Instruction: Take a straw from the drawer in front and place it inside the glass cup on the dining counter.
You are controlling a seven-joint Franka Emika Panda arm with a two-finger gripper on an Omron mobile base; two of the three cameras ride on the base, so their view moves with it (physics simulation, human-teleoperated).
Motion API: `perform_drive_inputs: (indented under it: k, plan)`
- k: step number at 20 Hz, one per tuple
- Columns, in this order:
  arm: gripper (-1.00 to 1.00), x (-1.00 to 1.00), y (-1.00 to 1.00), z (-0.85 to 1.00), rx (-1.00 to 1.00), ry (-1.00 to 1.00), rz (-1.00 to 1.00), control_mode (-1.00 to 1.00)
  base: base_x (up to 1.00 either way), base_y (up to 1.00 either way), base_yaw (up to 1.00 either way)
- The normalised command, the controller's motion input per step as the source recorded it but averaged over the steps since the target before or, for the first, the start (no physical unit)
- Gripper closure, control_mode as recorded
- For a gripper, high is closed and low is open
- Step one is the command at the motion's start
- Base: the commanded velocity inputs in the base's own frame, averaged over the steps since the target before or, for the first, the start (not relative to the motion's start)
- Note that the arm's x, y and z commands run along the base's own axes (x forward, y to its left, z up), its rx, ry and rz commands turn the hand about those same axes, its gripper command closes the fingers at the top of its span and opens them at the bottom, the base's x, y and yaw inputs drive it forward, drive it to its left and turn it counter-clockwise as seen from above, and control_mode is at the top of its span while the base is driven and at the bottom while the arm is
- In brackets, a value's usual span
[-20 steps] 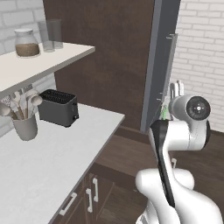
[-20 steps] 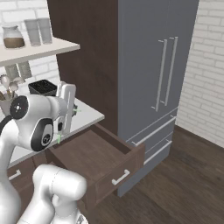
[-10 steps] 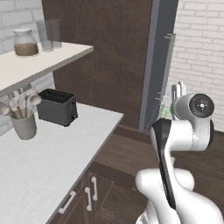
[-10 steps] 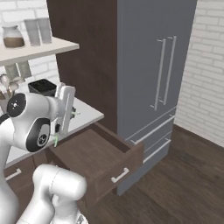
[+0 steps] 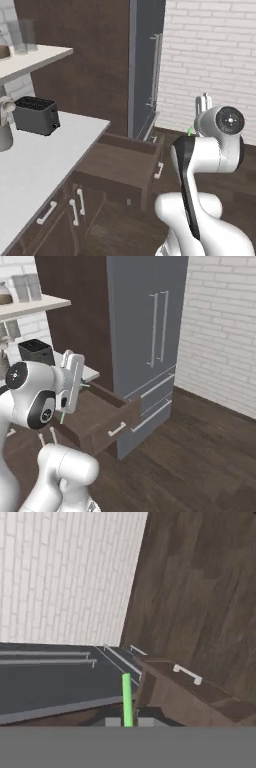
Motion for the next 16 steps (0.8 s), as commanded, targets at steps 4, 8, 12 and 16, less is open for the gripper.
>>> perform_drive_inputs:
  k: [4, 8, 12, 16]
  plan:
    - [1.00, 0.00, 0.00, 0.00, 0.00, 0.00, 0.00, 1.00, -0.07, -0.46, -0.46]
    - [1.00, 0.00, 0.00, 0.00, 0.00, 0.00, 0.00, 1.00, 0.00, -0.39, -0.59]
    - [1.00, 0.00, 0.00, 0.00, 0.00, 0.00, 0.00, 1.00, 0.00, -0.26, -0.57]
    - [1.00, 0.00, 0.00, 0.00, 0.00, 0.00, 0.00, 1.00, 0.41, 0.00, -0.35]
